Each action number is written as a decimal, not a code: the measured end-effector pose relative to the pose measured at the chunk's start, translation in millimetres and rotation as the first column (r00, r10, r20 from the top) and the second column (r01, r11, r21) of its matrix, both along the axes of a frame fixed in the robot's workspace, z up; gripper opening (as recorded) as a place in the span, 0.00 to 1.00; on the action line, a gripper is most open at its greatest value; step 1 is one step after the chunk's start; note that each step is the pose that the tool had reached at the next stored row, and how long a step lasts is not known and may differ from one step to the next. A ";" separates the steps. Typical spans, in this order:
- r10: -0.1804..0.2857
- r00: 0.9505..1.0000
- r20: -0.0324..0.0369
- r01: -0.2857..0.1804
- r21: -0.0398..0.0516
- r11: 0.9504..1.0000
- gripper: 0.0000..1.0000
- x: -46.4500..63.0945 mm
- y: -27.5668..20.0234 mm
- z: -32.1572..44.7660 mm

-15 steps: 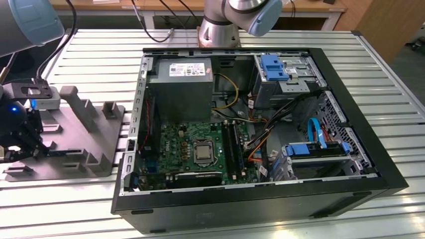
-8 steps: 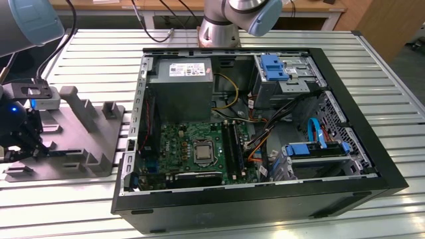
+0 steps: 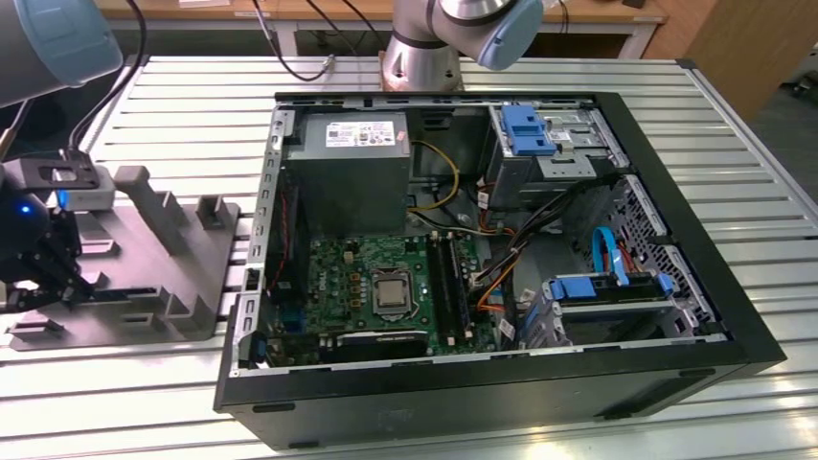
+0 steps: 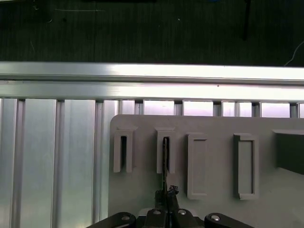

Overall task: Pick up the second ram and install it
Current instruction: 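Pick up the second ram and move it above second insertion slot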

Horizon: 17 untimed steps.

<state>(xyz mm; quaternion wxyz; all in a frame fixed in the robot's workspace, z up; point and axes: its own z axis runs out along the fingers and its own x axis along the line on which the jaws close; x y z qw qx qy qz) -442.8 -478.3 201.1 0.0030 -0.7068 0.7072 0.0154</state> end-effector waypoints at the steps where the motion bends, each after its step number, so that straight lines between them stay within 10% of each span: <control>1: 0.000 1.000 0.000 0.000 0.000 1.000 0.11 0.0 0.0 0.8; 17: 0.000 1.000 0.000 0.000 0.000 1.000 0.11 0.0 0.0 6.8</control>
